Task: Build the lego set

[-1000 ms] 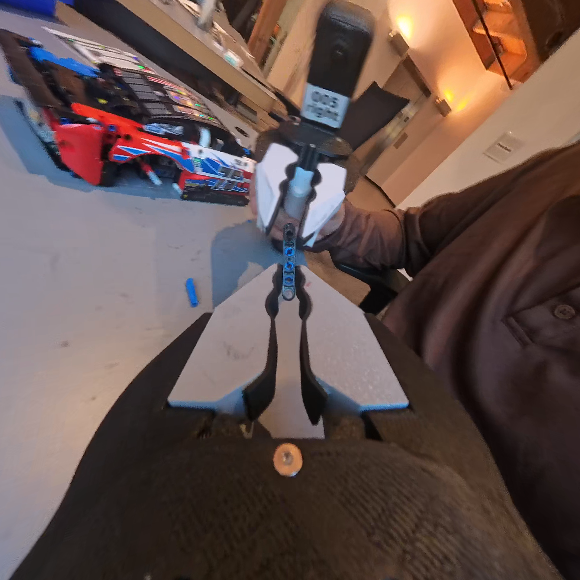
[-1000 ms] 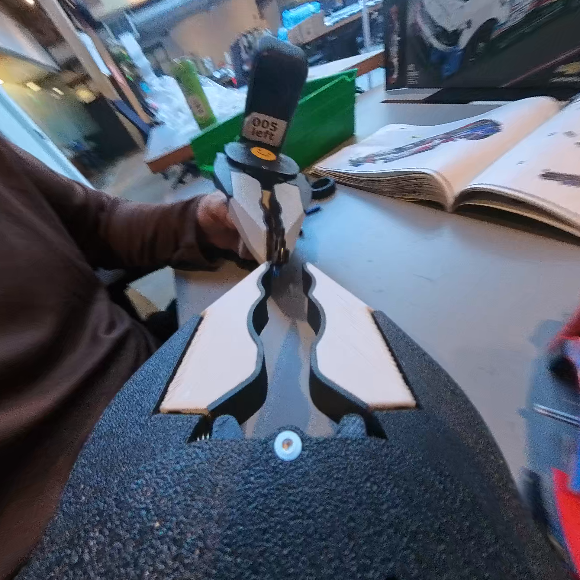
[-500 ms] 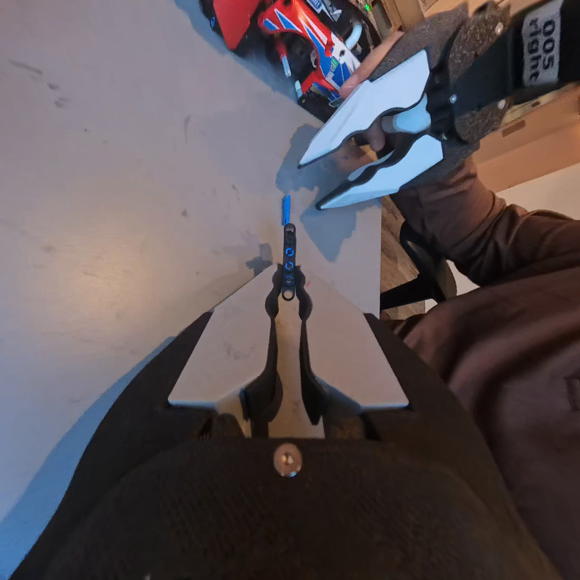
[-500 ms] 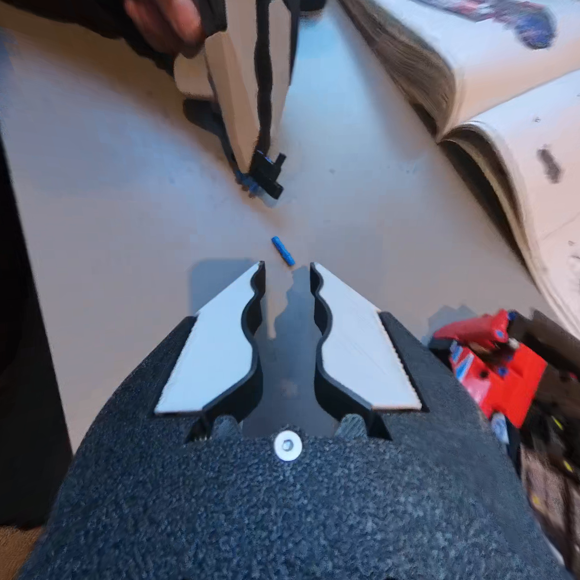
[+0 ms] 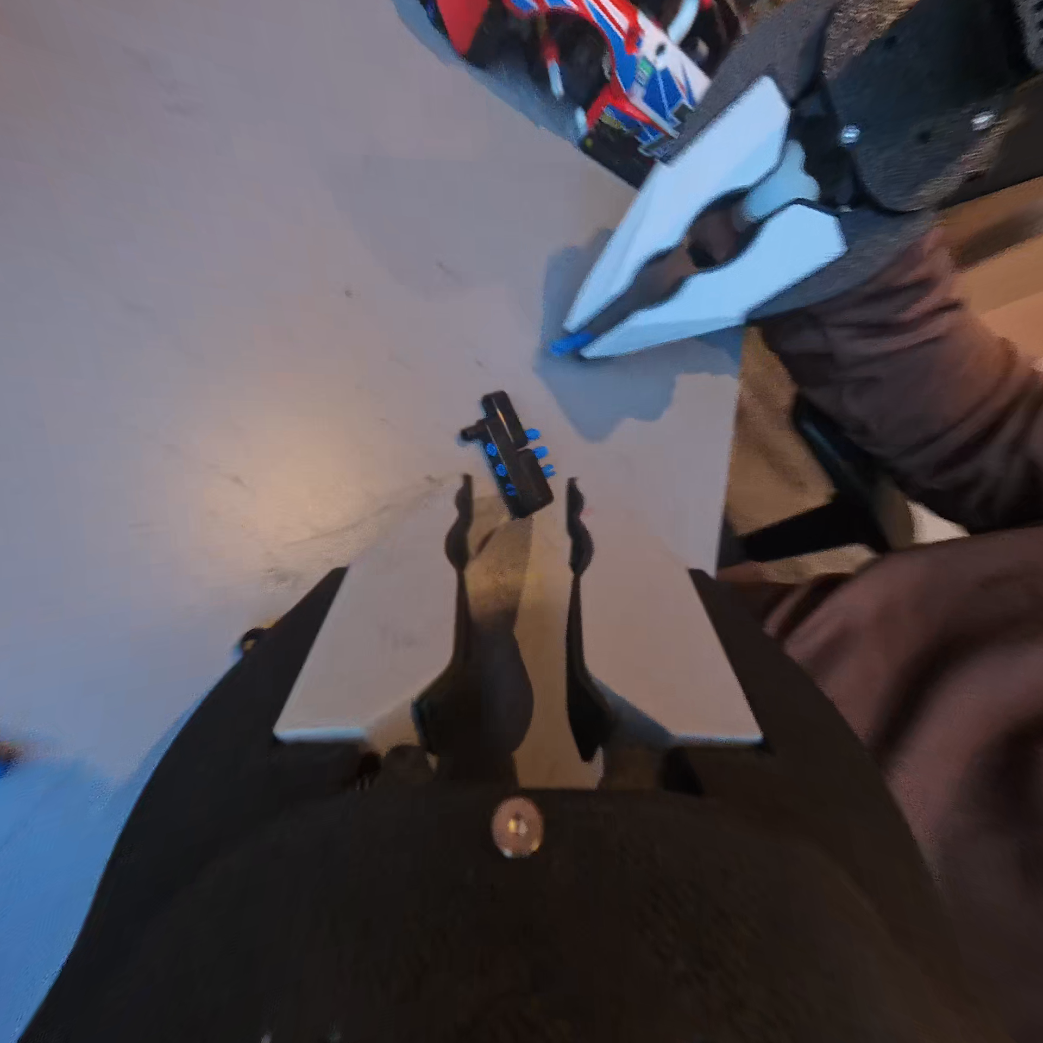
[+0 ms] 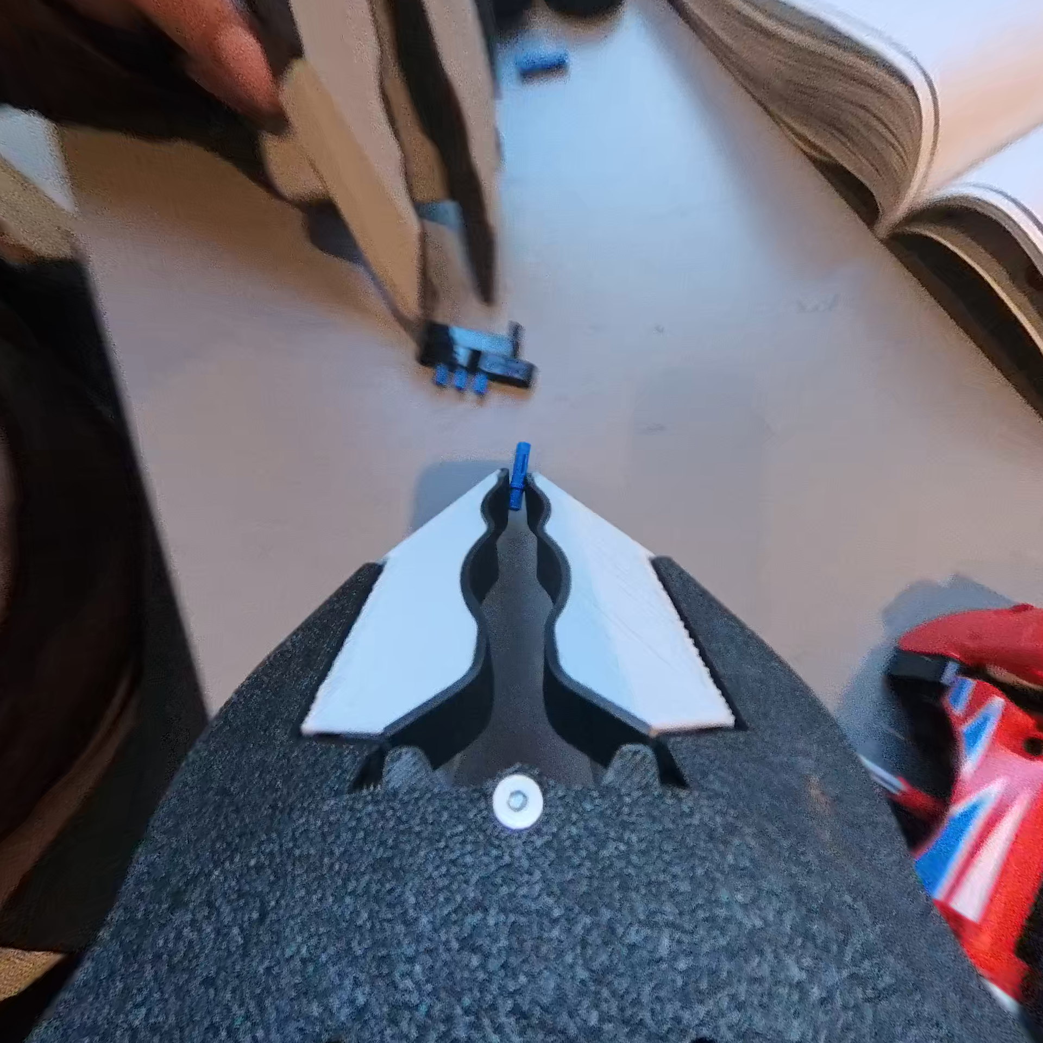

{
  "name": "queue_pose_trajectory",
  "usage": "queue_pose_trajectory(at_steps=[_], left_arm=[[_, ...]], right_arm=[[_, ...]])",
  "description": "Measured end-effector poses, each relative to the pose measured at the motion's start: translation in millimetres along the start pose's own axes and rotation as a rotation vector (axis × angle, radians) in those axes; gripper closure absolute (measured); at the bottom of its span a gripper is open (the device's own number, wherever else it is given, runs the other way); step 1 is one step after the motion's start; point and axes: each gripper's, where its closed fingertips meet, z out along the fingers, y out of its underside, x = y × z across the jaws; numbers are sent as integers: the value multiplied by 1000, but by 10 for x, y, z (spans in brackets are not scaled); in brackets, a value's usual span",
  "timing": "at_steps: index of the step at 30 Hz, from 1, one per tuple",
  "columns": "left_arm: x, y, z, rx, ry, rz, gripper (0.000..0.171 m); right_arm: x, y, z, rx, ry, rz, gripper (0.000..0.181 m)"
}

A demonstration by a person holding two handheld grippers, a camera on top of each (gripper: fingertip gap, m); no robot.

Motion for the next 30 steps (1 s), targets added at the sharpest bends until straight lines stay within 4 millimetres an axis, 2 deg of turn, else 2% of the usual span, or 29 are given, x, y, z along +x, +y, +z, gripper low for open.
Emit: queue_pose_trajectory(at_steps=[1,3,5,7,9,11,13,18,23,30], left_arm=[[7,-37,-37,22,-46,71,135],[154,-96,-67,37,-83,233,137],[359,-125,-28,27,-109,452,138],[439,-120,50,-3,-221,716,139],[498,-129,109,-10,-335,951,151],[605,-137,147,8,-383,1116,161],[627,-161,158,12,-421,1179,163],[643,-240,163,40,-477,1260,157],[703,-232,182,38,-464,1352,167],[720,-219,212,15,-447,1419,168]], right_arm=[[-102,-61,-34,38,-36,10,176],[-260,-158,-95,96,-97,45,176],[-366,-237,-138,144,-163,117,176],[-455,-314,-186,191,-247,200,176],[-481,-345,-220,215,-293,261,176],[-493,-338,-246,220,-314,289,176],[-512,-318,-261,216,-328,301,176],[-531,-318,-285,225,-374,340,176],[-531,-302,-304,233,-404,360,176],[-545,-279,-315,234,-423,355,176]])
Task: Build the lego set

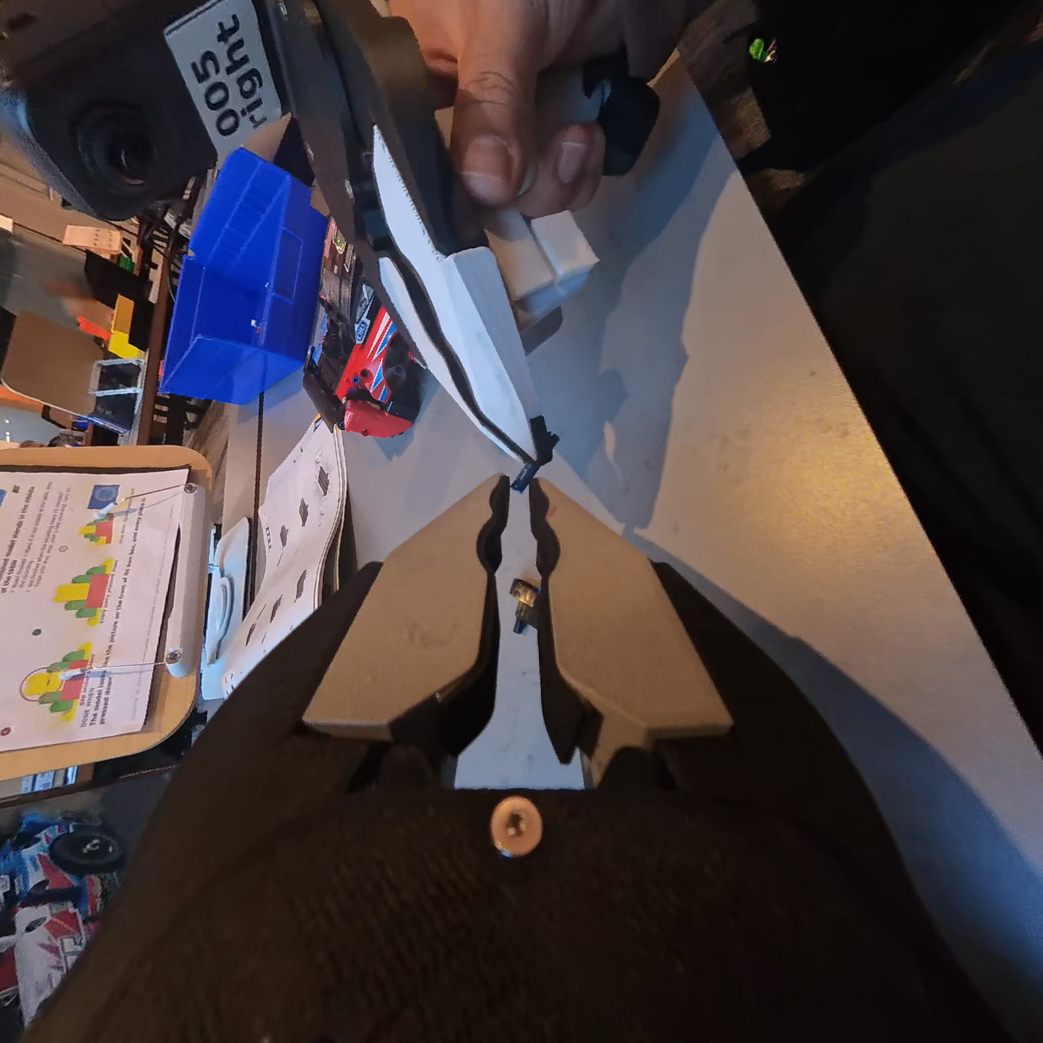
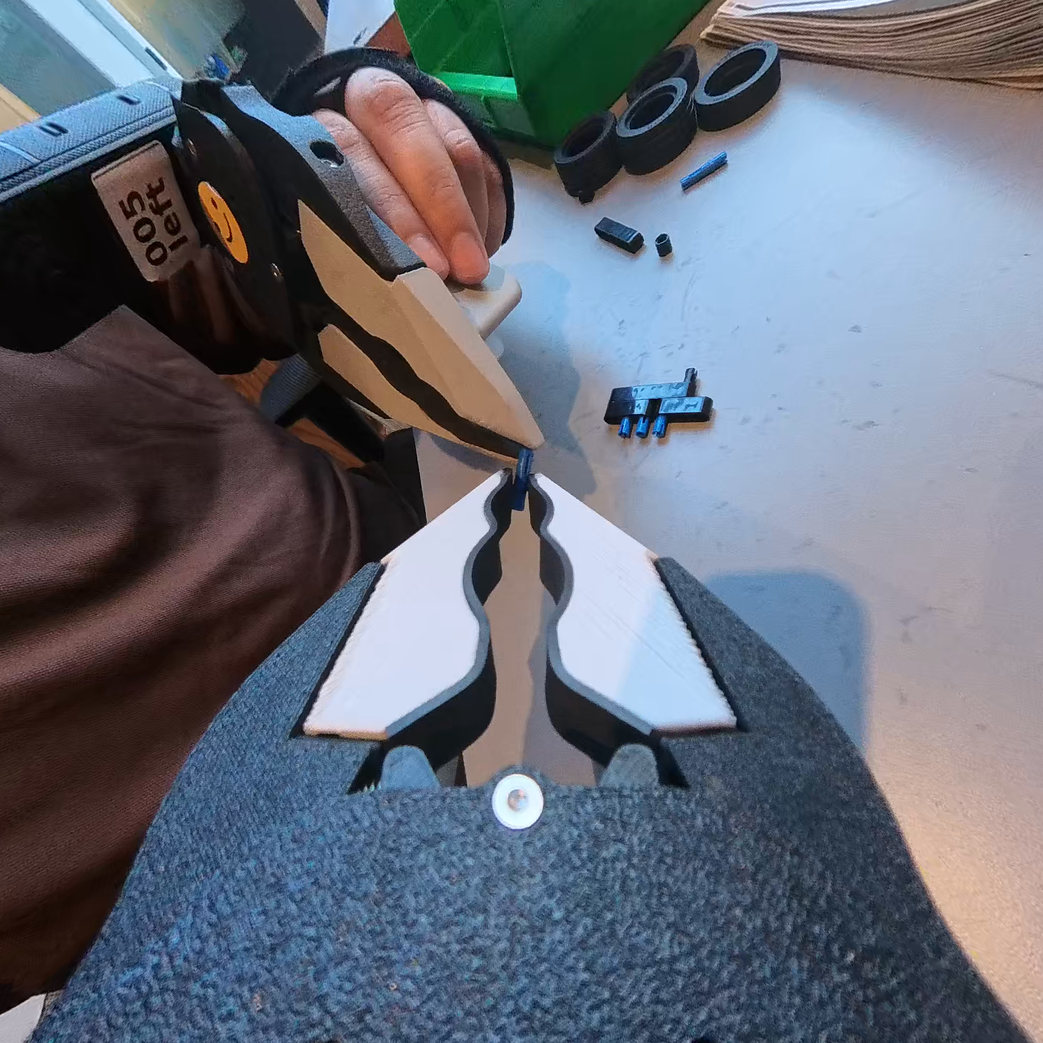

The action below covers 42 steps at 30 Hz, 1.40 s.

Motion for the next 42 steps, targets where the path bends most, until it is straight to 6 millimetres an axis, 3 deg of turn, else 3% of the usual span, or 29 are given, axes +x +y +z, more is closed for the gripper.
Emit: queue_pose_trajectory(at_steps=[5,12,18,22,29,32,37,42], left_arm=[[37,22,16,-14,31,15,161],[72,58,23,-31,60,-14,170],[17,113,30,-61,22,-48,170],[21,132,25,-69,21,-52,170],[11,112,33,-68,12,-77,170],[31,142,16,-70,65,-147,169],[6,506,-62,-154,319,-416,122],[48,675,-40,-116,588,-386,105]], right_arm=[[-50,16,21,-15,-25,-6,176],[-12,-6,12,-12,26,-30,176],[46,11,2,-76,222,-259,168],[89,-47,-12,-87,363,-408,174],[129,-13,1,-157,489,-577,177],[130,4,-4,-169,516,-573,177],[149,130,-102,-147,515,-418,177],[52,166,-131,-88,456,-328,177]])
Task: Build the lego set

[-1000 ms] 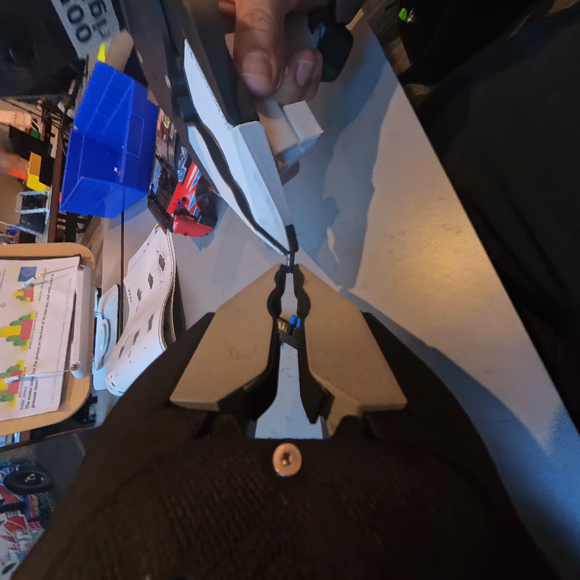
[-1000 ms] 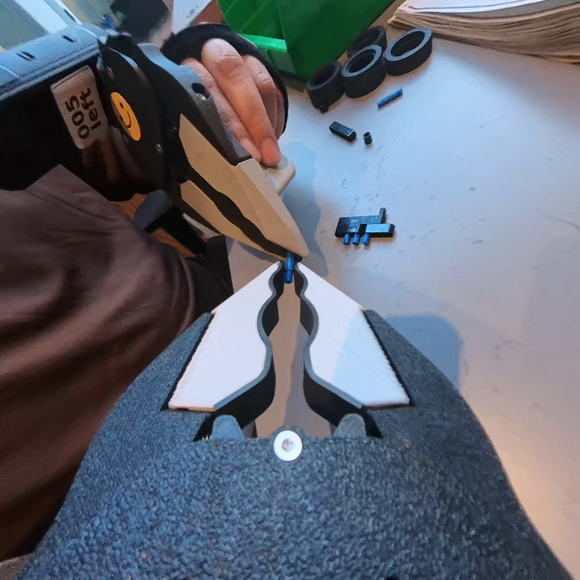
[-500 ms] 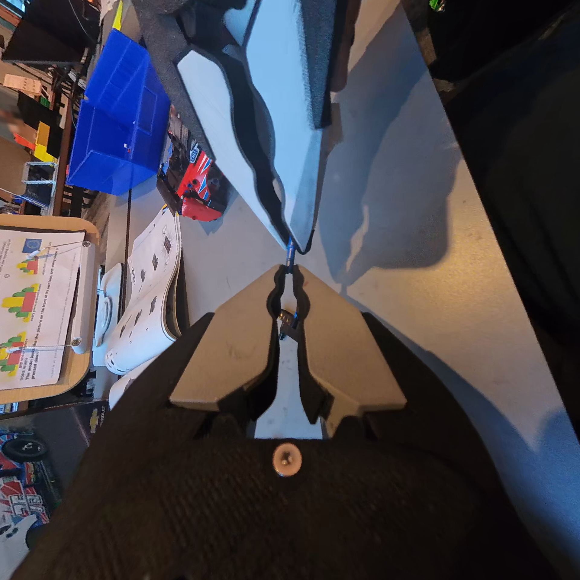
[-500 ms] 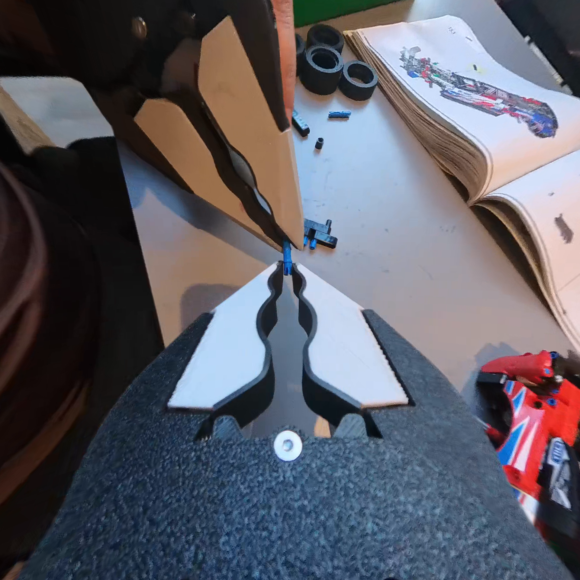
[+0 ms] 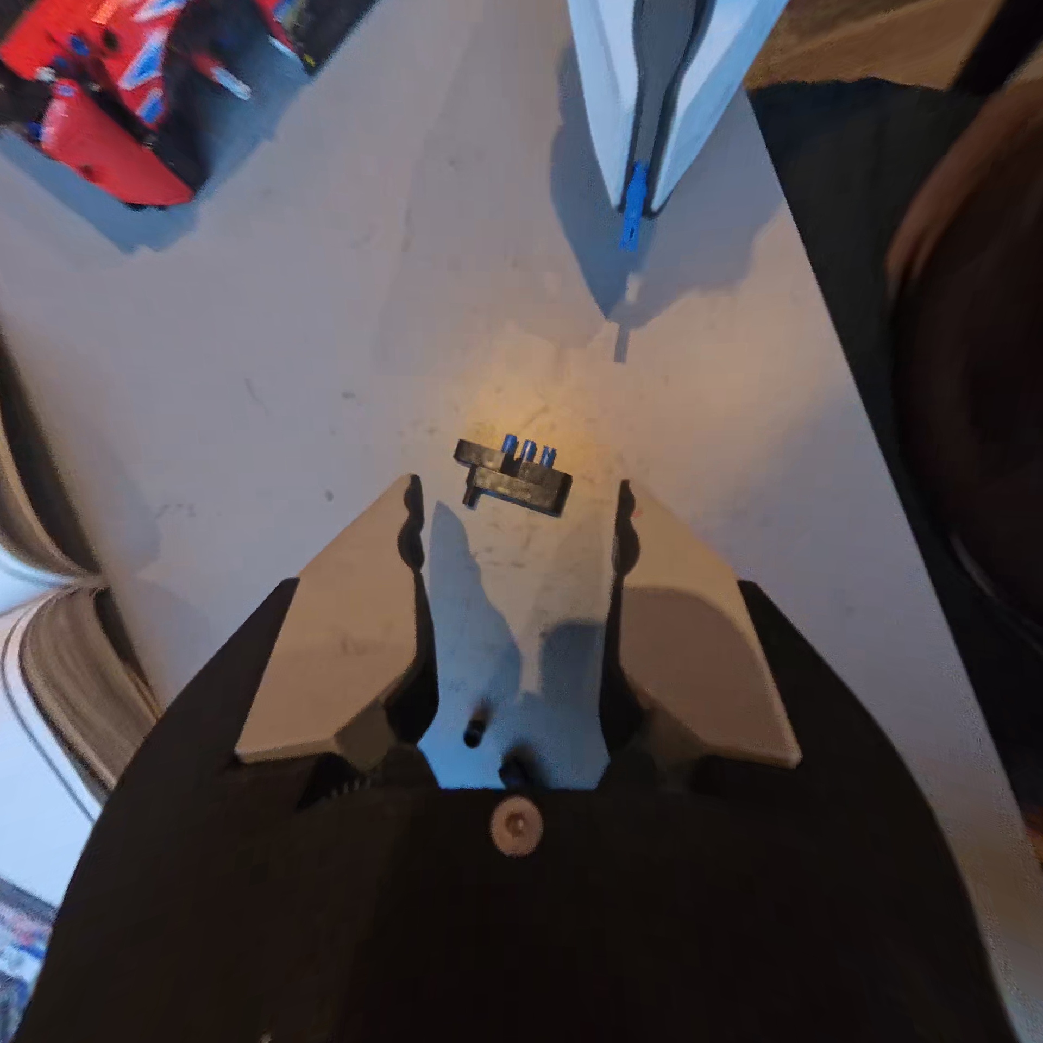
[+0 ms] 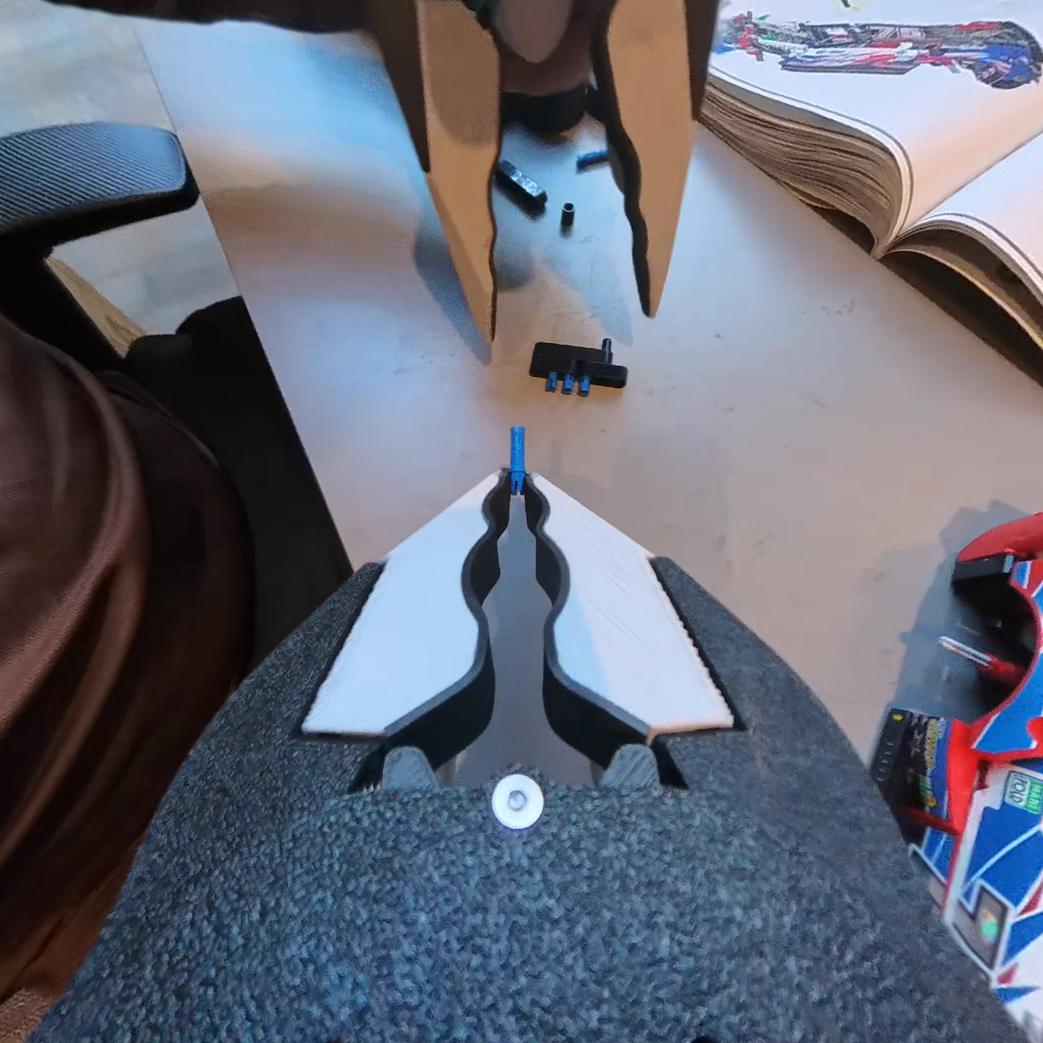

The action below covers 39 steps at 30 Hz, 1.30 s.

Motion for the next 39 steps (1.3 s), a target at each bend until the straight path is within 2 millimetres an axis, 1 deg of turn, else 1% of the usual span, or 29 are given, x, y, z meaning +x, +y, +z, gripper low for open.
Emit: queue_pose_trajectory(at_steps=[4,6,7,9,12,15,17,19,20,22,26,27,29,31,32,35,39], left_arm=[[-33,25,83,-62,95,93,106],[-47,100,161,-126,120,101,109],[-42,128,201,-148,131,95,108],[-53,77,229,-134,122,55,112],[21,58,231,-117,117,71,125],[53,70,212,-115,85,59,124],[65,103,186,-118,70,57,117],[81,155,149,-134,72,64,116],[83,176,134,-140,71,64,117],[144,188,125,-135,104,64,128],[234,125,161,-109,130,83,140],[267,93,181,-102,134,82,140],[365,17,222,-89,150,69,131],[502,-56,254,-69,179,61,130],[538,-91,276,-54,172,57,129],[516,-170,339,-23,112,-1,133],[641,-227,373,-29,108,7,133]], right_arm=[[-101,-7,-64,23,-24,24,177],[-138,39,-92,24,-29,39,177],[-149,66,-105,23,-28,46,177],[-168,113,-133,23,-27,60,177],[-192,143,-175,32,-28,78,177],[-211,139,-205,46,-35,90,177],[-223,127,-210,55,-45,96,177],[-234,117,-204,59,-55,101,177],[-238,112,-198,60,-58,100,177],[-252,105,-188,58,-63,95,177],[-287,109,-177,48,-66,90,177],[-302,112,-181,46,-68,93,177],[-344,117,-200,47,-70,101,176],[-409,123,-232,62,-68,117,176],[-453,133,-247,69,-72,127,176],[-569,203,-284,72,-66,142,176],[-697,241,-337,84,-62,164,176]])
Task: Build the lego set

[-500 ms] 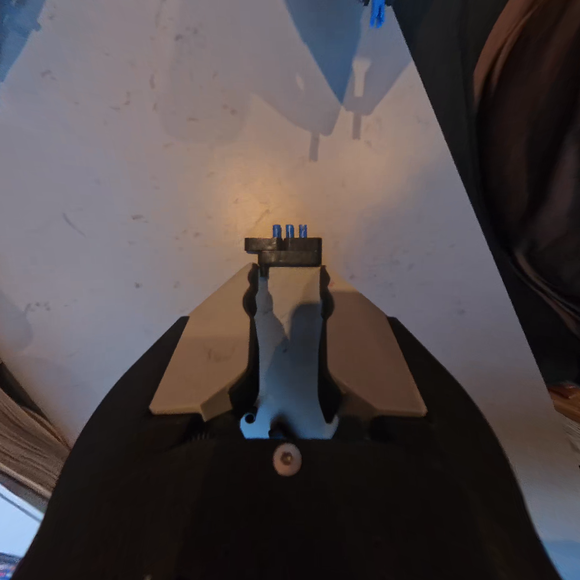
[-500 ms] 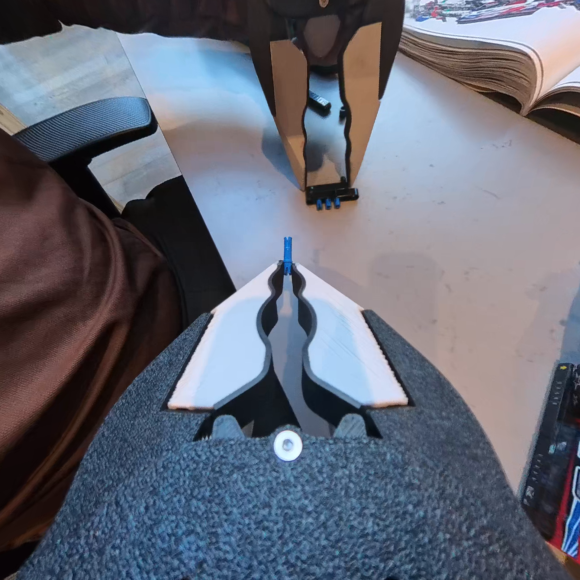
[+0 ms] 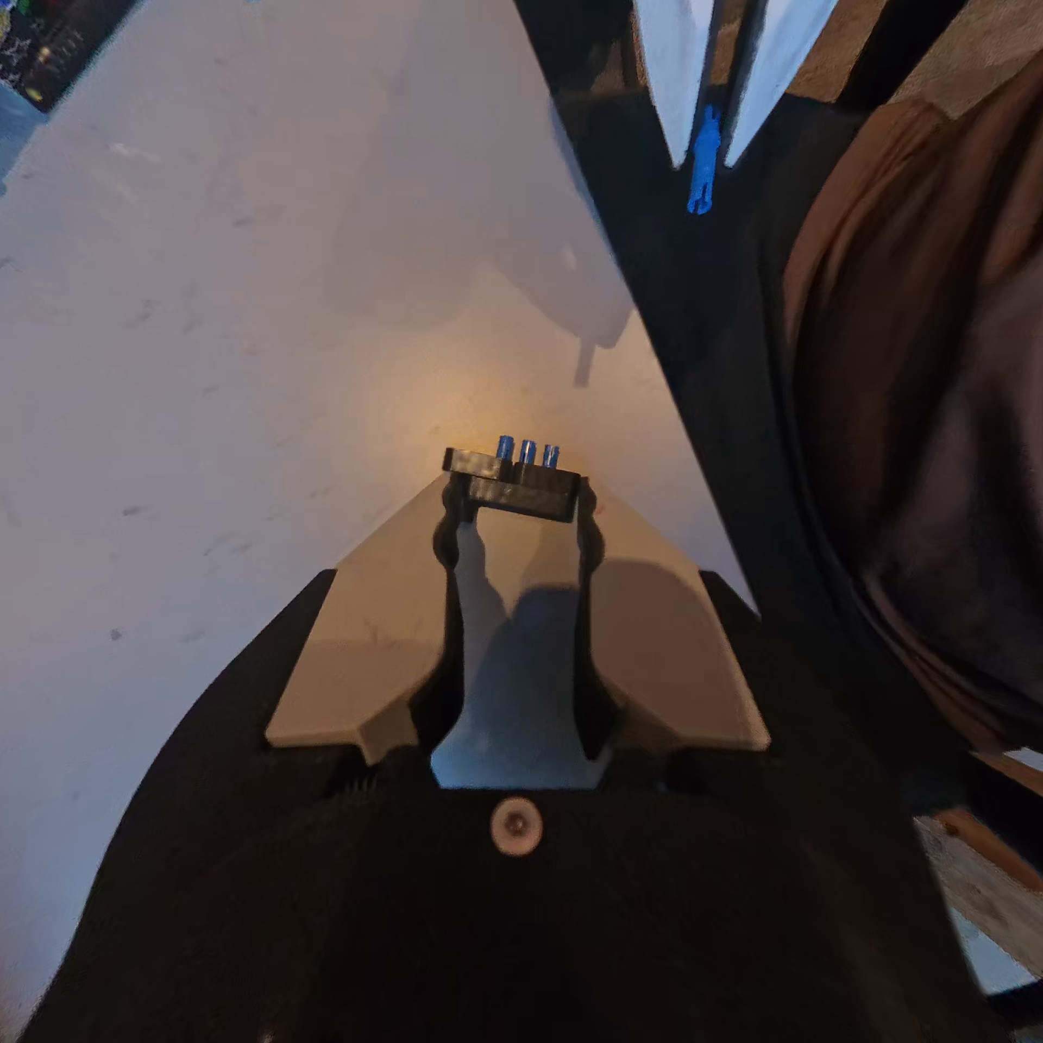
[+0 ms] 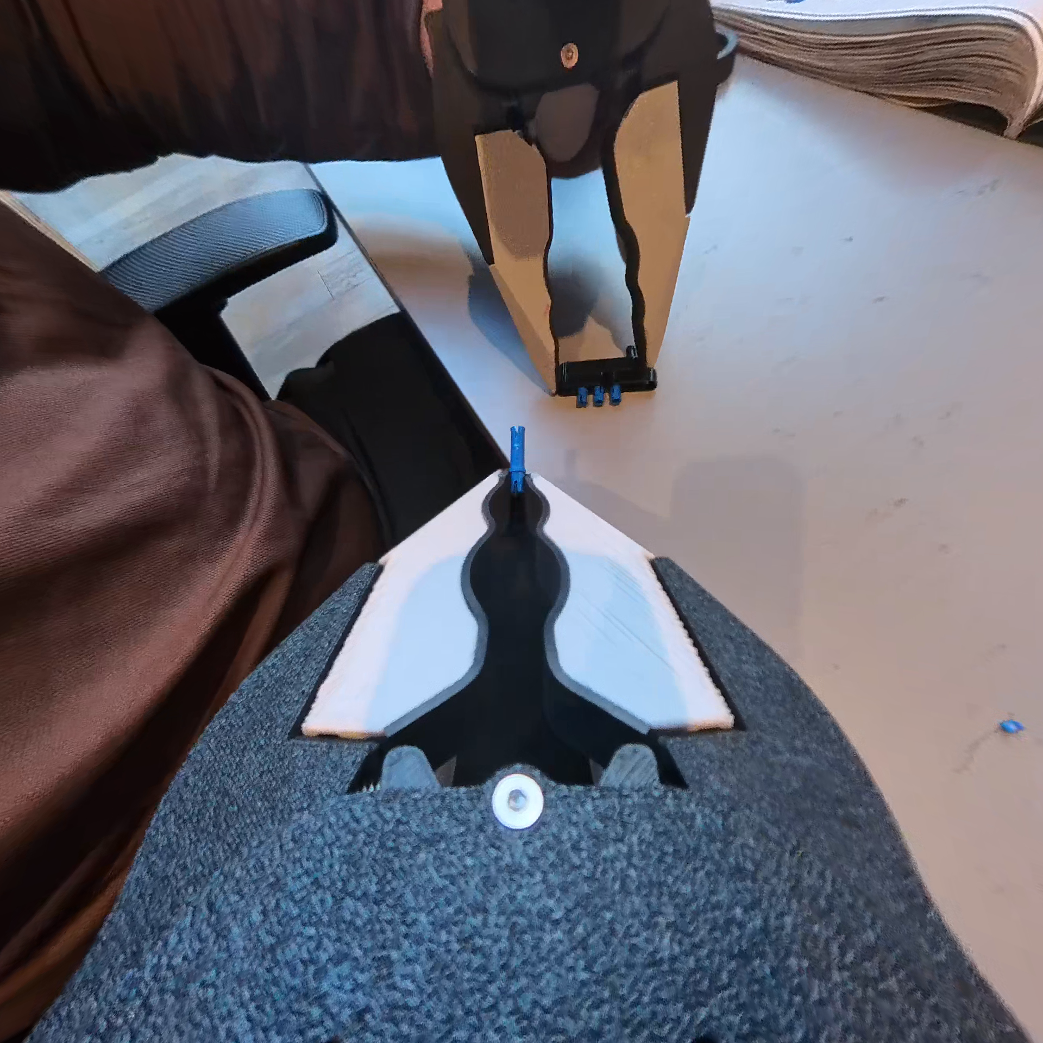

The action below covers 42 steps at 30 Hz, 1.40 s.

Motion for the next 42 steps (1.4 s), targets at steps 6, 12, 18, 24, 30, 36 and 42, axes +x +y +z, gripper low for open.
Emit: queue_pose_trajectory(at_steps=[6,12,18,24,30,36,42], left_arm=[[218,-38,32,-8,-40,-41,133],[410,-14,14,34,-55,-88,130],[483,0,29,39,-109,-79,115],[389,-2,68,-19,-209,-67,116],[414,36,72,-79,-301,6,125],[476,34,67,-57,-343,-8,133],[525,38,51,-26,-498,133,133]], right_arm=[[-227,31,-22,25,3,12,176],[-310,215,140,36,20,146,176],[-403,280,87,96,21,239,176],[-506,346,-31,128,36,271,176],[-597,371,-52,126,32,253,176],[-586,339,5,122,27,237,176],[-506,351,156,112,30,277,176]])
